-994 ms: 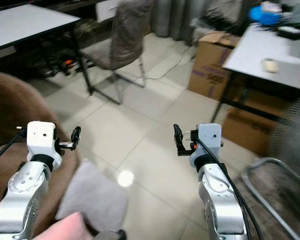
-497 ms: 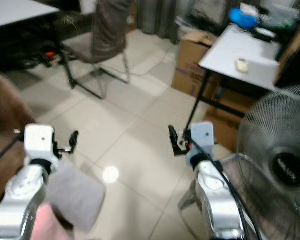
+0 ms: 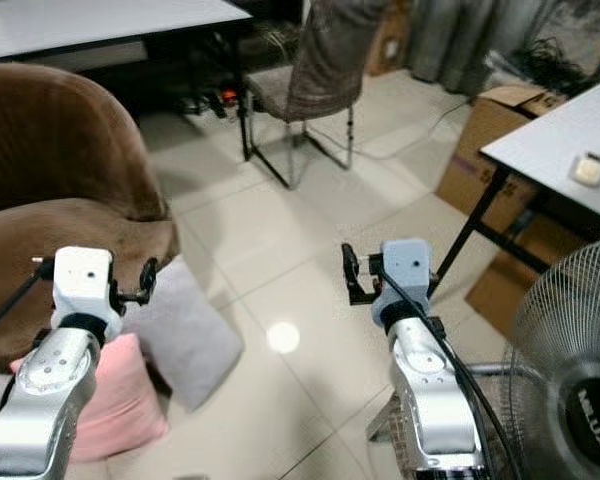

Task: Move the pillow to the sofa from floor

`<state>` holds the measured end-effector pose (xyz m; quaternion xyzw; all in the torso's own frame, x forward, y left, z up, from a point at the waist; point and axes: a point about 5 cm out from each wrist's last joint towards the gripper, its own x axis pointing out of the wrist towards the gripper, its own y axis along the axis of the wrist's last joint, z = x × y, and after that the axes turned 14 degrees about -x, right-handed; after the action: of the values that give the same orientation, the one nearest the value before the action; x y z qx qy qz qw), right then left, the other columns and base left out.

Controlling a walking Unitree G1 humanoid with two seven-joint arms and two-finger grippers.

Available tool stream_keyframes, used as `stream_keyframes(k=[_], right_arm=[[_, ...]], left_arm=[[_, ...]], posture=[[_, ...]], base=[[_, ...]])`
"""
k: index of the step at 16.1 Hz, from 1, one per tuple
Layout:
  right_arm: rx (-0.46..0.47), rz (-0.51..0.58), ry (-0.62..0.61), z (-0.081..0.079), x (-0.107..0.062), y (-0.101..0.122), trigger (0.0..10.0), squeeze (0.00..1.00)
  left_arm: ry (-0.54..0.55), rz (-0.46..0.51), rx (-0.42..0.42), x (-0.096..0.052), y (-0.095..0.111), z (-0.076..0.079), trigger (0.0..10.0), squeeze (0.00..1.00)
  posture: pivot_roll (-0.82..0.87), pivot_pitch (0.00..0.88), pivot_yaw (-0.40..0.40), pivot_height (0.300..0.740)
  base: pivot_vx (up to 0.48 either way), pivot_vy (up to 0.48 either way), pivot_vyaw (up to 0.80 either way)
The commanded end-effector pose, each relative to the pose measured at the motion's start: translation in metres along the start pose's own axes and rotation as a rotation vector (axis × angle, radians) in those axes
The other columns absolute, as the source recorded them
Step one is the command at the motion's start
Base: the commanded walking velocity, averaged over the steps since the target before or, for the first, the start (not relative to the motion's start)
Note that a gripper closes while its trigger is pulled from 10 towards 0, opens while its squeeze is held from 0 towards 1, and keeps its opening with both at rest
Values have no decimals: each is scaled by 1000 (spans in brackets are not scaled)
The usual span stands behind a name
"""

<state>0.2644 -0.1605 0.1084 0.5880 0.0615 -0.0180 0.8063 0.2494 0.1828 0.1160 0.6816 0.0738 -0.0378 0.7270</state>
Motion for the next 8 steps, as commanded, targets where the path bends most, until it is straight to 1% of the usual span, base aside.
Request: stream_keyframes(k=[1,2,3,4,5,6,7,8], right_arm=[[46,22,7,0,0,4,10000,0],[56,30,13,-1,0,5,10000,0],[11,28,-18,0,0,5,10000,0],[26,32,-17,0,1,6,10000,0],[93,65,17,-1,1,10,10000,0],[97,83,7,1,2,12,10000,0],[76,109,-21,5,3,14,10000,0],[48,126,-22,7,4,14,10000,0]], left_arm=[[-14,10,-5,1,4,1,10000,0],[-15,9,-10,1,4,1,10000,0],[-12,8,-12,1,4,1,10000,0],[-10,8,-11,1,4,0,10000,0],[-5,8,-10,1,4,-1,10000,0],[-5,7,-12,1,4,-2,10000,0],[-3,6,-14,2,4,-2,10000,0],[-3,5,-14,2,4,-2,10000,0]], posture=[[2,0,-4,740],[1,0,-3,740],[3,0,-5,740],[3,0,-5,740],[5,0,-6,740],[3,0,-6,740],[2,0,-7,740],[3,0,-9,740]], base=[[0,0,0],[0,0,0],[0,0,0],[0,292,0],[0,375,0],[0,379,0],[0,382,0],[0,382,0]])
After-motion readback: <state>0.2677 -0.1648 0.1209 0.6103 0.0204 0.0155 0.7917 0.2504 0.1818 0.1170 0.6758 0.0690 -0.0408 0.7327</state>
